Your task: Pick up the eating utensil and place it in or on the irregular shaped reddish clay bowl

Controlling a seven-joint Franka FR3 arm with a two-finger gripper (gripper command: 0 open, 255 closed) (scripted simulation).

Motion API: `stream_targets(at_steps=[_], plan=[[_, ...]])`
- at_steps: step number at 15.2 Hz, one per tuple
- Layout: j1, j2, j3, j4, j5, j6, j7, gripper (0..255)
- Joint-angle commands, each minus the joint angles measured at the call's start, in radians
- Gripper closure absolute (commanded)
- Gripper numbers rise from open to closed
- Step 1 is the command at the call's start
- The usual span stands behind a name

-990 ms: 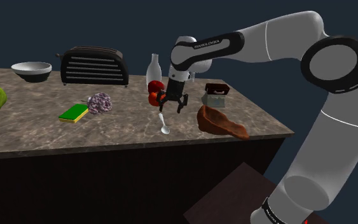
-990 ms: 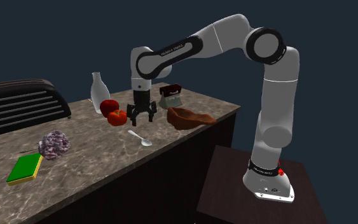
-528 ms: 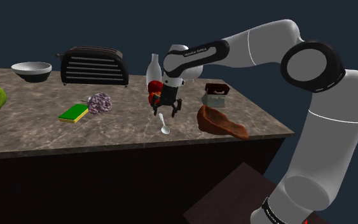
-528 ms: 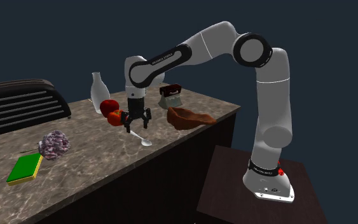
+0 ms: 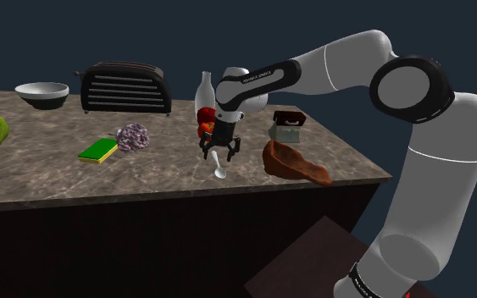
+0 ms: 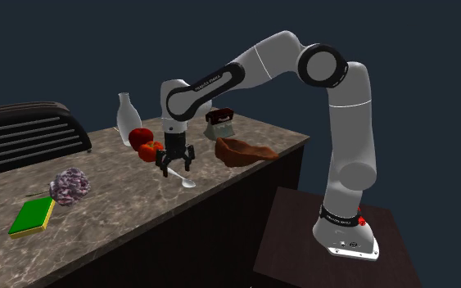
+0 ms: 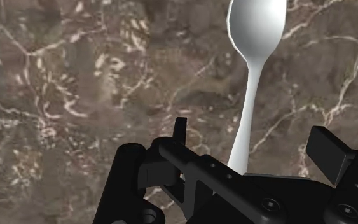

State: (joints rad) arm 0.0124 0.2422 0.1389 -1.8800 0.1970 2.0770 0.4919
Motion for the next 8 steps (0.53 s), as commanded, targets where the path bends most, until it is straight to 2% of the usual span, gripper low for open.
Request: stream_targets(at_steps=[1, 3, 4, 8], plan=[[0.000, 0.000, 0.000, 0.000, 0.000, 0.000, 0.000, 0], [0.000, 0.000, 0.000, 0.000, 0.000, 0.000, 0.000, 0], [0.000, 0.000, 0.000, 0.000, 0.000, 0.000, 0.000, 255], [0.000, 0.001, 0.000, 0.001, 0.000, 0.000, 0.001, 255]])
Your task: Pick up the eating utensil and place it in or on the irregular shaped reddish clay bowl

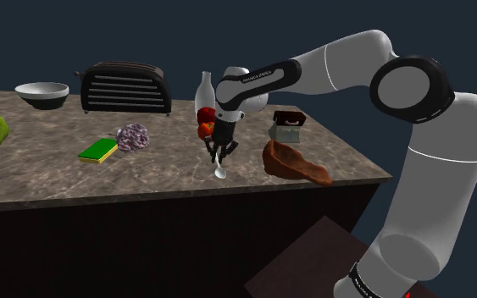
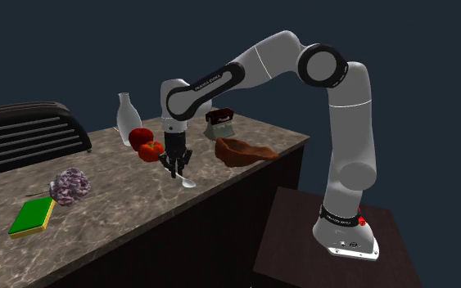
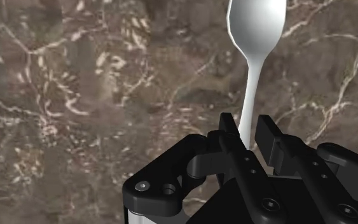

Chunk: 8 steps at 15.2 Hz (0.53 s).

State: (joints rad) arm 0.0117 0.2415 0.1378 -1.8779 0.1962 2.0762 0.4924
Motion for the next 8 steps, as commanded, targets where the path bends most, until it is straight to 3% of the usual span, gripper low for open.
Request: stream_targets(at_steps=[1, 8], plan=[[0.001, 0.002, 0.001, 0.000, 0.001, 0.000, 0.000, 255], [0.000, -0.015, 0.001, 0.018, -0.001, -0.034, 0.006, 255]])
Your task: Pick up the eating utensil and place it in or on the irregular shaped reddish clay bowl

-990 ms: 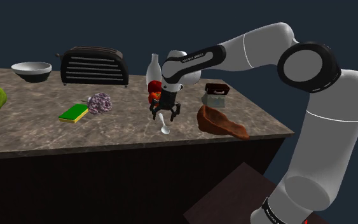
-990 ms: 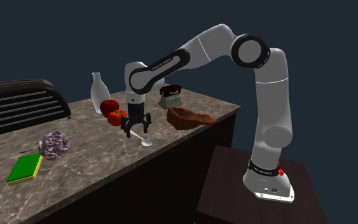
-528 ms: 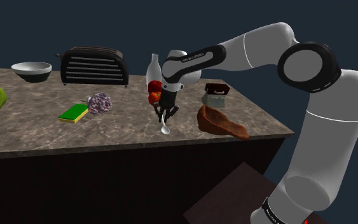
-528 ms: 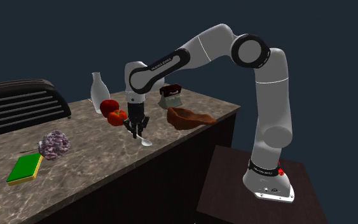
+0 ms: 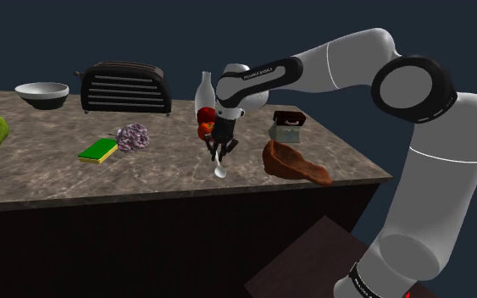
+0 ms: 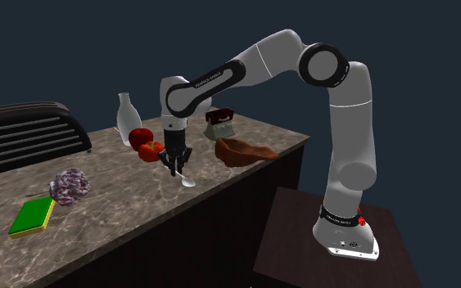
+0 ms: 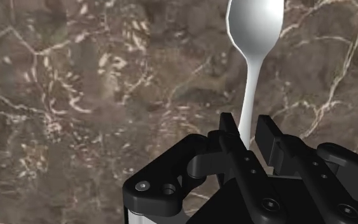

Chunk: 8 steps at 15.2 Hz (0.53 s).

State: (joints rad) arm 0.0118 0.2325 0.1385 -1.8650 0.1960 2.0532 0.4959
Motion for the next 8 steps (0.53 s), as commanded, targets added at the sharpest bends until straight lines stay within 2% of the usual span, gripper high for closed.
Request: stream_targets(at_steps=[1, 8], plan=[[0.000, -0.011, 0.000, 0.012, -0.001, -0.023, 0.004, 255], [-0.003, -0.039, -0.001, 0.070, -0.004, -0.108, 0.018, 255]])
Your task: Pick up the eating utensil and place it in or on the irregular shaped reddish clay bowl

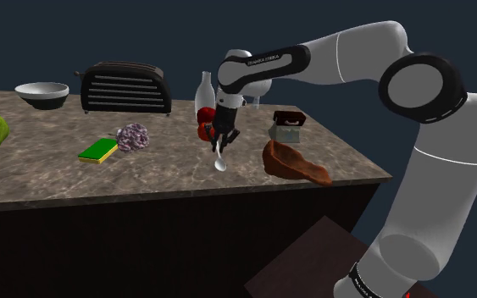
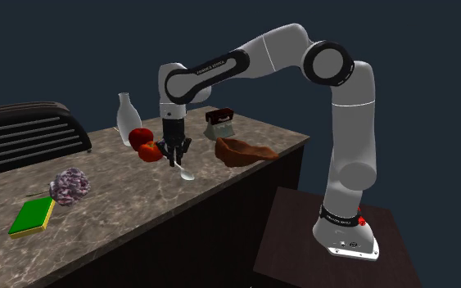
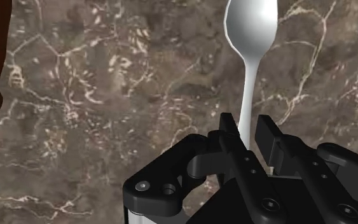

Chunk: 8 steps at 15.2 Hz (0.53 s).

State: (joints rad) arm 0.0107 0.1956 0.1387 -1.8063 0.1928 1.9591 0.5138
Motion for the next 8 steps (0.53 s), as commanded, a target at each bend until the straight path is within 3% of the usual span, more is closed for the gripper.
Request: stream_targets(at_steps=[1, 8], plan=[[-0.002, -0.006, -0.001, 0.020, -0.001, -0.026, 0.003, 255], [-0.003, -0.024, -0.002, 0.091, -0.004, -0.113, 0.017, 255]])
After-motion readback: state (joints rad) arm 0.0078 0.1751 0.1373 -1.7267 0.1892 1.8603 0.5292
